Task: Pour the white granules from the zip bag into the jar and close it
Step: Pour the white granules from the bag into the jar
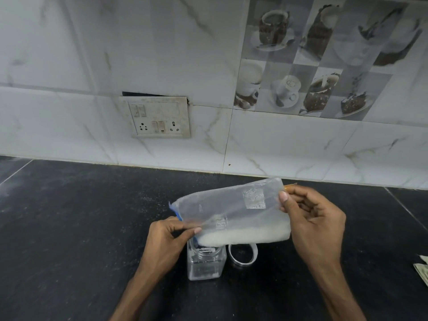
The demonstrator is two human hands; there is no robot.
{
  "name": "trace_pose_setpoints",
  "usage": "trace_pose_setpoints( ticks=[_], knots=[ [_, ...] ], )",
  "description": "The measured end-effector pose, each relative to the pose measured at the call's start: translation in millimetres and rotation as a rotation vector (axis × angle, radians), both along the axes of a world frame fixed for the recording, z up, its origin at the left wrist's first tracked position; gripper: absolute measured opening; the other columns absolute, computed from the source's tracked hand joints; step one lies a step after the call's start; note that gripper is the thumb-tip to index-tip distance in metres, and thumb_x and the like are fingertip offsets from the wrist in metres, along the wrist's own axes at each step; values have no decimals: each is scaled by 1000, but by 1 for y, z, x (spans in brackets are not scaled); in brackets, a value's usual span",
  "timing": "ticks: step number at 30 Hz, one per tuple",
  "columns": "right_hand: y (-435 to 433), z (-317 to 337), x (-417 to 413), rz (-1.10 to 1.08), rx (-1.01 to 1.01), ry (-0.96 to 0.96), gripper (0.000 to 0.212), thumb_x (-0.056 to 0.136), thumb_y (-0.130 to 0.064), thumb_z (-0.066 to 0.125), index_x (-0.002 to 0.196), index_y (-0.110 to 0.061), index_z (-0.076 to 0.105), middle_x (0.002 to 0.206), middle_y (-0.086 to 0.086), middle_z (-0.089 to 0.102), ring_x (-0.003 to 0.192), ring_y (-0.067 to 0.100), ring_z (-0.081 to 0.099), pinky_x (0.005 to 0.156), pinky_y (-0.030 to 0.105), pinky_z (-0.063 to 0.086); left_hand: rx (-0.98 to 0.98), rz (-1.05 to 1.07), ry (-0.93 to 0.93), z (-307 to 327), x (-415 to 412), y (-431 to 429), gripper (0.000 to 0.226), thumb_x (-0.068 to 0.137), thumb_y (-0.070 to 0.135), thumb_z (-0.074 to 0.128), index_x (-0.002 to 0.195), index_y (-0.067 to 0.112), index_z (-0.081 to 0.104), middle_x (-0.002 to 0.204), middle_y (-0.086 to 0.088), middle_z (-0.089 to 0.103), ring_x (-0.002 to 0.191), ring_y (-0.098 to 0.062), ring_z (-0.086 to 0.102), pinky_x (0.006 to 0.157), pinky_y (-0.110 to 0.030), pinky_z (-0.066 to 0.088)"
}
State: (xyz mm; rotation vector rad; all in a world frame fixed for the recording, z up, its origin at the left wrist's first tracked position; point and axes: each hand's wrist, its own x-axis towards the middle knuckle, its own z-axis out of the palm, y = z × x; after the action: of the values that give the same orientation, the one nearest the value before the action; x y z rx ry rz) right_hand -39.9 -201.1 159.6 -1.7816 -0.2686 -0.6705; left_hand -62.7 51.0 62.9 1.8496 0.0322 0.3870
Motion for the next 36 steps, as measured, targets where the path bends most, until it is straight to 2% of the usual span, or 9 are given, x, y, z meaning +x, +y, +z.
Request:
trace_pose_setpoints(
  ticks=[5, 14, 18, 24, 26, 29, 32, 36],
  knots=[
    [-2, 1, 0, 4, 17, 1, 27, 85, -7, 74, 91, -33, 71, 90, -12, 75, 73, 6, 73, 71, 14, 57, 8, 1, -3, 1, 0, -3, 29, 75, 5, 84, 80, 34, 82, 88, 20, 79, 85, 4, 74, 76, -9, 55],
    [-1, 0, -2, -8, 67, -12, 14, 83, -22, 71, 93, -32, 71, 89, -12, 76, 71, 6, 73, 70, 12, 56, 24, 0, -11, 1, 0, -6, 28, 76, 6, 84, 81, 33, 82, 88, 20, 79, 84, 4, 74, 74, -8, 55],
    [-2, -2, -2, -20, 84, -16, 19, 84, -14, 73, 94, -30, 71, 88, -13, 76, 71, 6, 73, 70, 14, 57, 24, 4, -11, 1, 0, -6, 36, 76, 5, 84, 78, 40, 81, 87, 23, 78, 83, 6, 73, 74, -7, 55],
    [1, -4, -3, -20, 105, -26, 17, 84, -14, 73, 94, -28, 72, 89, -9, 76, 71, 8, 73, 69, 14, 58, 22, 6, -10, 0, -1, -4, 34, 76, 5, 84, 79, 39, 80, 88, 22, 79, 84, 4, 74, 74, -8, 55],
    [1, -4, -3, -7, 76, -31, 19, 84, -14, 73, 95, -30, 71, 90, -11, 76, 72, 6, 73, 69, 13, 57, 36, 4, -13, 0, -2, -4, 31, 76, 4, 84, 82, 35, 81, 88, 23, 78, 84, 6, 74, 75, -7, 55],
    [0, -4, -3, -15, 102, -29, 23, 84, -10, 74, 93, -30, 71, 86, -15, 76, 70, 5, 72, 68, 12, 56, 20, 10, -7, 1, -1, -5, 34, 75, 5, 84, 77, 38, 81, 85, 24, 78, 83, 6, 73, 73, -7, 55],
    [0, -2, -2, -3, 84, -39, 24, 85, -8, 74, 94, -30, 71, 87, -13, 76, 70, 4, 72, 68, 10, 55, 19, -7, -9, 2, -1, -6, 29, 77, 6, 84, 83, 34, 82, 88, 22, 79, 86, 5, 74, 75, -8, 55],
    [3, -3, -2, -13, 98, -40, 26, 85, -4, 74, 94, -28, 71, 89, -12, 76, 71, 4, 72, 69, 11, 56, 9, 11, -12, 2, -1, -7, 34, 76, 4, 84, 77, 38, 80, 84, 26, 78, 82, 6, 74, 72, -7, 55]
  ],
)
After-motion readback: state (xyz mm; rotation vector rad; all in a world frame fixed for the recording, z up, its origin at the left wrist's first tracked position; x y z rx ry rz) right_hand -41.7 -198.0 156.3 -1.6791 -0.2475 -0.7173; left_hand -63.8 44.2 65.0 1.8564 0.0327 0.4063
